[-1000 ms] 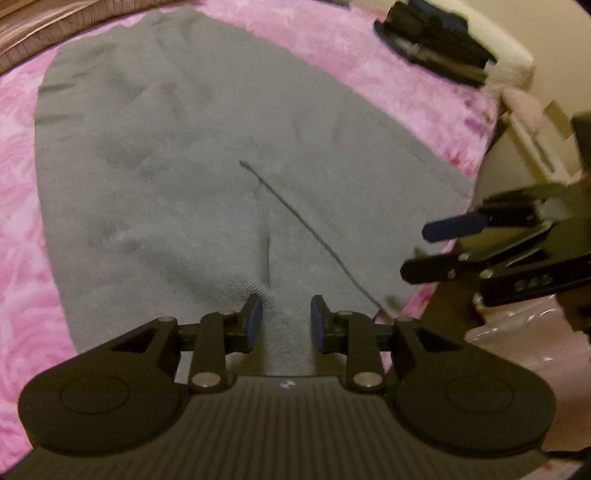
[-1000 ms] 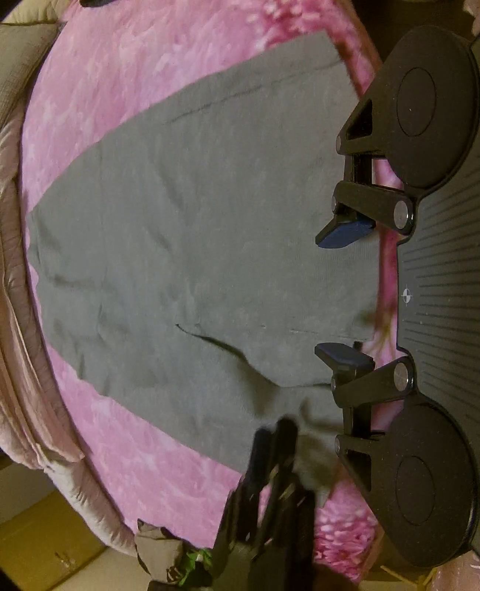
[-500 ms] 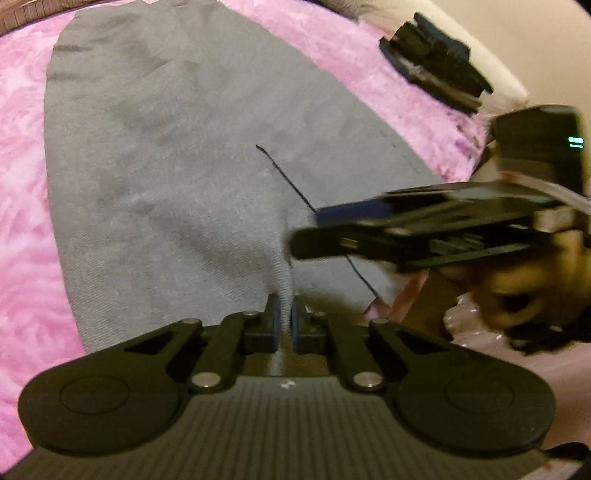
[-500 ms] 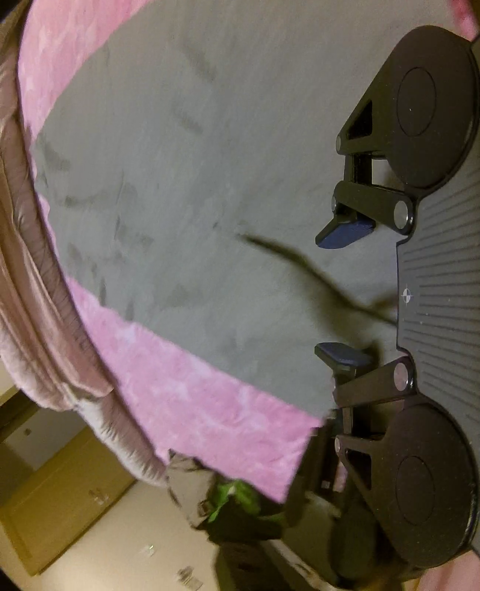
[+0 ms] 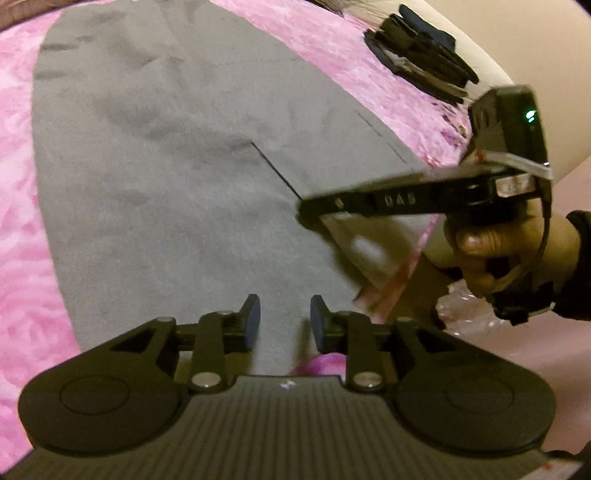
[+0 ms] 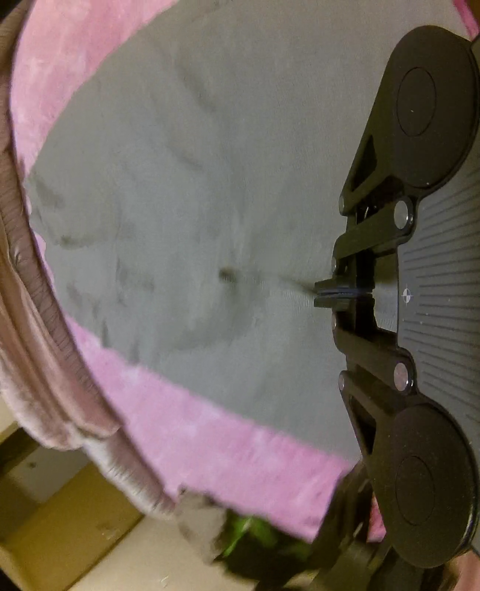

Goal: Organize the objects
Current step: 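Smooth the grey garment flat on the bed with both grippers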

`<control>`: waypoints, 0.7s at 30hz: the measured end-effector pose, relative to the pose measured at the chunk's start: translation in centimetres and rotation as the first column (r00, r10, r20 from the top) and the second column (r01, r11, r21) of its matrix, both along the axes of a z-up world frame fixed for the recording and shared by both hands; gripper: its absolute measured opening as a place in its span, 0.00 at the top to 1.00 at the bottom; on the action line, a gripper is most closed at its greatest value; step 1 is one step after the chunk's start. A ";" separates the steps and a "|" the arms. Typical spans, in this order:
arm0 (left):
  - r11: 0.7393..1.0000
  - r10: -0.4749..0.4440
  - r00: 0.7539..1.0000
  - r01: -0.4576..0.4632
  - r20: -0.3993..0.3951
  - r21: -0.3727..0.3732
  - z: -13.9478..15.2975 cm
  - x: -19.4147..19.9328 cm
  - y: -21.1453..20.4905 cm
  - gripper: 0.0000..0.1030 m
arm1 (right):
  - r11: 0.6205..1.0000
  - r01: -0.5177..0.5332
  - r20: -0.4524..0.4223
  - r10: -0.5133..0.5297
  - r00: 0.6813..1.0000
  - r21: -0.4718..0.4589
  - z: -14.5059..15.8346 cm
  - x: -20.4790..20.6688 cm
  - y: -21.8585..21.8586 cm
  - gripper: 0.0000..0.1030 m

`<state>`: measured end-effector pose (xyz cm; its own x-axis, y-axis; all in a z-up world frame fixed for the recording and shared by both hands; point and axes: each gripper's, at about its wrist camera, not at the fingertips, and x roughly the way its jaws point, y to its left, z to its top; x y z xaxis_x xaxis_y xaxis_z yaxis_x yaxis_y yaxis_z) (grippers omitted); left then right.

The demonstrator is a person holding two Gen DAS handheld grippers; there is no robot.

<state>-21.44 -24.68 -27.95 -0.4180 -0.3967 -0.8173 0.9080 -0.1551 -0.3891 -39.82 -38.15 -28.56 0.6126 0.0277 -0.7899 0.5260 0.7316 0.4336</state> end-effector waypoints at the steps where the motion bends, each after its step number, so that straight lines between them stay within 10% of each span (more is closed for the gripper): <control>1: 1.000 0.021 1.000 -0.021 0.012 -0.002 0.0 0.3 0.1 0.77 | 1.000 0.014 0.001 -0.014 1.000 0.017 -0.2 -0.3 -0.2 1.00; 5: 0.997 0.072 0.996 -0.071 0.058 -0.021 0.1 1.3 0.3 0.76 | 0.995 -0.032 0.059 0.037 0.998 -0.090 2.0 -0.3 1.1 0.99; 9: 0.997 0.077 0.993 -0.078 0.088 0.011 -1.8 1.9 0.5 0.75 | 0.995 -0.084 0.133 0.089 0.987 -0.046 1.6 0.3 2.3 0.66; 21: 0.977 0.159 0.972 -0.180 0.173 0.113 -0.1 2.7 4.3 0.75 | 0.986 -0.153 -0.054 0.149 0.987 -0.070 3.0 -2.9 1.9 0.66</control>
